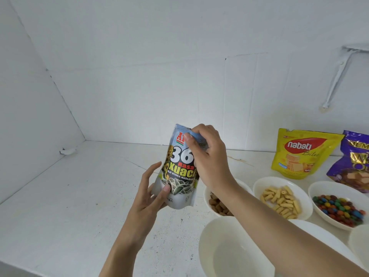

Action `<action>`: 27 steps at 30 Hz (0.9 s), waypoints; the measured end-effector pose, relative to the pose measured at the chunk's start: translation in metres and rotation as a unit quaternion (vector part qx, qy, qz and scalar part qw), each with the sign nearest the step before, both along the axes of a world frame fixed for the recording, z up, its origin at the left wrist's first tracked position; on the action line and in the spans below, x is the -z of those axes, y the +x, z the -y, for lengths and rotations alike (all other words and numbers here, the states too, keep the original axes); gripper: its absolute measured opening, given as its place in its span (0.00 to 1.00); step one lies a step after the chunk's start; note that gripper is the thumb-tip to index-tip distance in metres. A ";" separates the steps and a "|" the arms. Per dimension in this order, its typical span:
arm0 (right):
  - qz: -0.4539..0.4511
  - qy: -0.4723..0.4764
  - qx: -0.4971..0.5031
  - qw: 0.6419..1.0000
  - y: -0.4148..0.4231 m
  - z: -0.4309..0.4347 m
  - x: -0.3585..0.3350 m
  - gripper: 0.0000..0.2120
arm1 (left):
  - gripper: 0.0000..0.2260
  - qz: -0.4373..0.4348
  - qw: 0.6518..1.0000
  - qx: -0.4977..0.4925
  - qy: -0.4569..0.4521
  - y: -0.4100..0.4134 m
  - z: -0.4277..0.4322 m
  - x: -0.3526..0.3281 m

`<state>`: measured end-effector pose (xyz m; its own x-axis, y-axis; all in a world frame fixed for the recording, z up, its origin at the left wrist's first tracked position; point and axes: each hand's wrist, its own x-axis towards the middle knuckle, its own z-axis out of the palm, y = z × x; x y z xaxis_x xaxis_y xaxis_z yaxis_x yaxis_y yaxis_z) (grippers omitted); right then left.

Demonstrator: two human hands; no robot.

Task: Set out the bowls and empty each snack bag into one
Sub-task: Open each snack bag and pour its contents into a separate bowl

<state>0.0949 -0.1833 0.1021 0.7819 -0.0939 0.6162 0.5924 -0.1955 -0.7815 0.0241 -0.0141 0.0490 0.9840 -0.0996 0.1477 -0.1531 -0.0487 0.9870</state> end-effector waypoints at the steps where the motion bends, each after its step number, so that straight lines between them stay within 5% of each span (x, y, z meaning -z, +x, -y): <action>1: 0.000 0.007 0.002 1.000 0.000 0.002 -0.002 0.08 | 0.23 0.001 1.000 -0.001 -0.003 -0.002 0.001 0.001; 13: -0.012 0.011 0.011 1.000 -0.030 0.026 -0.009 0.11 | 0.18 -0.027 0.993 -0.008 -0.114 -0.032 0.051 0.006; 21: -0.050 -0.062 -0.015 0.997 -0.061 0.062 0.000 0.10 | 0.06 -0.063 0.973 -0.073 -0.212 -0.063 0.068 0.006; 27: -0.076 -0.083 -0.050 0.992 -0.080 0.075 0.011 0.01 | 0.06 -0.053 0.967 -0.127 -0.212 -0.081 0.068 0.005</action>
